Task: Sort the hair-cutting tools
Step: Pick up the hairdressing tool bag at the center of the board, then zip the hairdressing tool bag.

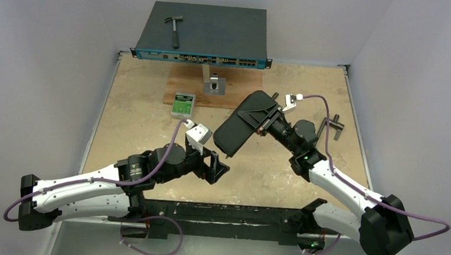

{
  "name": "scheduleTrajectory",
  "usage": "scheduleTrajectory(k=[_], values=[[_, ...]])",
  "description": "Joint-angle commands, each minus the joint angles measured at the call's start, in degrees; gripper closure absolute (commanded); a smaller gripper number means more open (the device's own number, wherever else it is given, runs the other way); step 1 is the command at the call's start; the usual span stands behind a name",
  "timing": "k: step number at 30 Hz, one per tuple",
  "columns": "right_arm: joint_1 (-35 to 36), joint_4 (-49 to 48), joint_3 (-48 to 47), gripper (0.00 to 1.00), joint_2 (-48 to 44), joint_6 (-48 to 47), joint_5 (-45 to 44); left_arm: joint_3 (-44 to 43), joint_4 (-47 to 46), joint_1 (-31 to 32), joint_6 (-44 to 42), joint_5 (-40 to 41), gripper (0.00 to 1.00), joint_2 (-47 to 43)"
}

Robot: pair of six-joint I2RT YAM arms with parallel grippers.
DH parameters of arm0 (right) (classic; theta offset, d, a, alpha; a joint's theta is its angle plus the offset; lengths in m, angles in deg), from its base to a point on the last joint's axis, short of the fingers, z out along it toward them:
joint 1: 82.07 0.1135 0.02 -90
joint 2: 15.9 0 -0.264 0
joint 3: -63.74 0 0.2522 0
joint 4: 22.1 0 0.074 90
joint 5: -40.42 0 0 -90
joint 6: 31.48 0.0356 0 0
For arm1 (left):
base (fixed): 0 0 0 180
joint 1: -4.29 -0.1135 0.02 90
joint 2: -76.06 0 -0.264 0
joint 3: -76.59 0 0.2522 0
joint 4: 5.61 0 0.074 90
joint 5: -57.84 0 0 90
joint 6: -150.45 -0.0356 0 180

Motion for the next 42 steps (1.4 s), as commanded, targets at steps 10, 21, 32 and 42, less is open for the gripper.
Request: scheduleTrajectory(k=[10, 21, 32, 42], values=[[2.9, 18.0, -18.2, 1.0, -2.4, -15.0, -1.4, -2.4, -8.6, 0.5, -4.8, 4.3, 0.19, 0.4], [5.1, 25.8, -25.4, 1.0, -3.0, -20.1, -5.0, -3.2, -14.4, 0.5, -8.2, 5.2, 0.21, -0.4], [5.4, 25.9, -27.3, 1.0, -2.8, -19.8, -4.8, -5.5, -15.1, 0.5, -9.2, 4.8, 0.39, 3.5], [5.5, 25.2, -26.5, 1.0, -3.3, -18.9, -4.5, -4.8, -18.3, 0.5, -9.6, 6.2, 0.53, 3.5]])
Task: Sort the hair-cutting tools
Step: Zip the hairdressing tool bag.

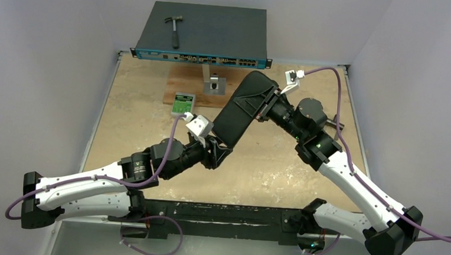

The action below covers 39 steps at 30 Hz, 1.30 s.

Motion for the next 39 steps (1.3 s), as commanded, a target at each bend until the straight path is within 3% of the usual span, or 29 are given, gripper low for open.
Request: scheduleTrajectory(k=[1, 8, 12, 15, 23, 28, 39], values=[[0.3, -4.0, -2.4, 1.0, -1.5, 0.7, -0.4, -1.6, -6.5, 0.3, -1.6, 1.1, 0.55, -0.1], [0.4, -4.7, -1.0, 1.0, -2.1, 1.7, -1.1, -0.5, -8.9, 0.3, -1.0, 0.8, 0.62, -0.2], [0.3, -4.8, -0.9, 1.0, -2.2, 1.8, -1.6, 0.0, -9.2, 0.3, -0.6, -0.9, 0.5, -0.7], [0.4, -4.7, -1.0, 1.0, -2.0, 1.8, -1.9, 0.2, -9.4, 0.4, -0.3, -1.4, 0.5, -1.1], [0.4, -4.9, -0.9, 1.0, -1.6, 2.3, -1.7, 0.6, -11.0, 0.3, -0.2, -1.5, 0.66, -1.7], [0.4, -4.9, -0.7, 1.0, -1.5, 2.4, -1.9, 0.4, -11.2, 0.4, -0.2, -2.1, 0.99, -1.7], [0.4, -0.9, -0.6, 1.0, -2.2, -2.2, -2.5, 1.1, -2.8, 0.7, 1.8, 7.1, 1.0, -4.8]])
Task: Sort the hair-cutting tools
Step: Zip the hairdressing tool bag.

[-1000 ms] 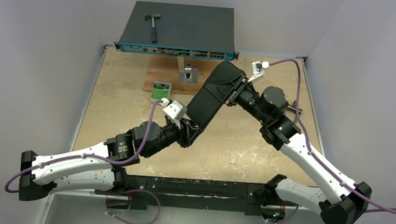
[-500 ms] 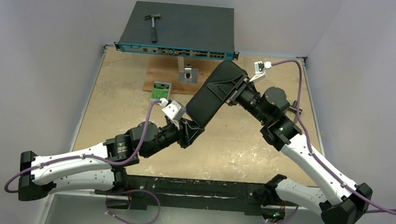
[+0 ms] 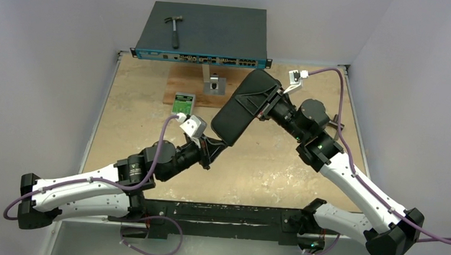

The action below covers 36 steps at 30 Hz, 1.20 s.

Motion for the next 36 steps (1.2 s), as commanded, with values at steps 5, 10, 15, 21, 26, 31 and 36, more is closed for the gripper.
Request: scheduleTrajectory(k=[5, 10, 15, 21, 26, 31, 36], values=[[0.4, 2.3, -0.5, 1.0, -2.0, -5.5, -0.5, 1.2, 5.5, -0.2, 2.5, 11.5, 1.0, -4.4], [0.3, 3.3, -0.8, 1.0, -2.1, -6.5, 0.6, 1.5, 7.5, -0.1, 3.1, 14.2, 1.0, -4.9], [0.4, 4.3, -1.3, 1.0, -2.1, -7.9, 2.1, 1.9, 8.4, -0.1, 3.3, 16.4, 1.0, -5.4], [0.4, 6.4, -3.4, 1.0, 0.4, -11.2, 10.2, 1.2, 9.7, -0.1, 2.6, 19.7, 1.0, -5.3], [0.3, 8.9, -4.0, 1.0, 1.5, -14.2, 15.8, 0.6, 10.1, -0.2, 0.5, 20.9, 1.0, -5.6], [0.3, 12.2, -3.5, 1.0, 0.9, -17.9, 21.0, 1.1, 8.2, -0.1, -3.8, 20.8, 1.0, -8.2], [0.3, 14.6, -1.7, 1.0, -0.8, -21.1, 24.2, 2.0, 4.3, -0.2, -8.6, 17.5, 1.0, -11.5]])
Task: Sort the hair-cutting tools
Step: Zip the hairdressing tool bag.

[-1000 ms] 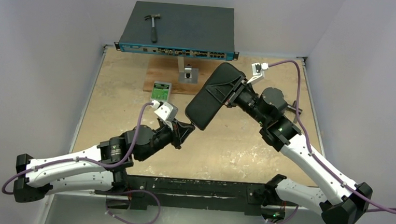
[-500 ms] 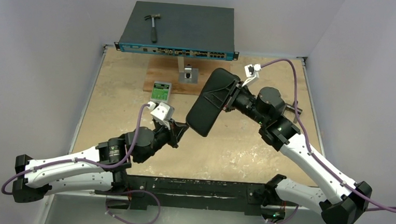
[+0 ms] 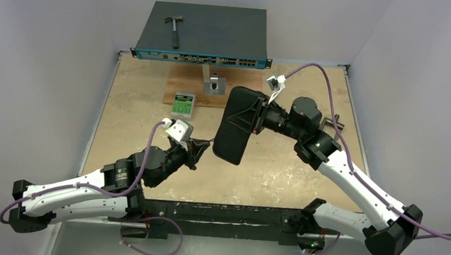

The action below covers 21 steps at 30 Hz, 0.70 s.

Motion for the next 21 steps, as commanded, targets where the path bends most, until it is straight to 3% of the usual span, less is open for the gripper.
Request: scheduleTrajectory(k=[1, 14, 21], values=[[-0.3, 6.2, 0.0, 1.0, -3.0, -6.6, 8.5, -0.2, -6.8, -1.0, -6.9, 4.6, 1.0, -4.3], [-0.3, 8.9, 3.7, 1.0, -5.3, -9.3, 13.5, -5.0, -12.4, -0.9, -14.2, -2.4, 1.0, -0.5], [-0.3, 11.1, 1.4, 1.0, -5.3, -11.1, 14.3, -3.9, -7.4, -1.0, -11.9, -5.4, 1.0, -0.9]])
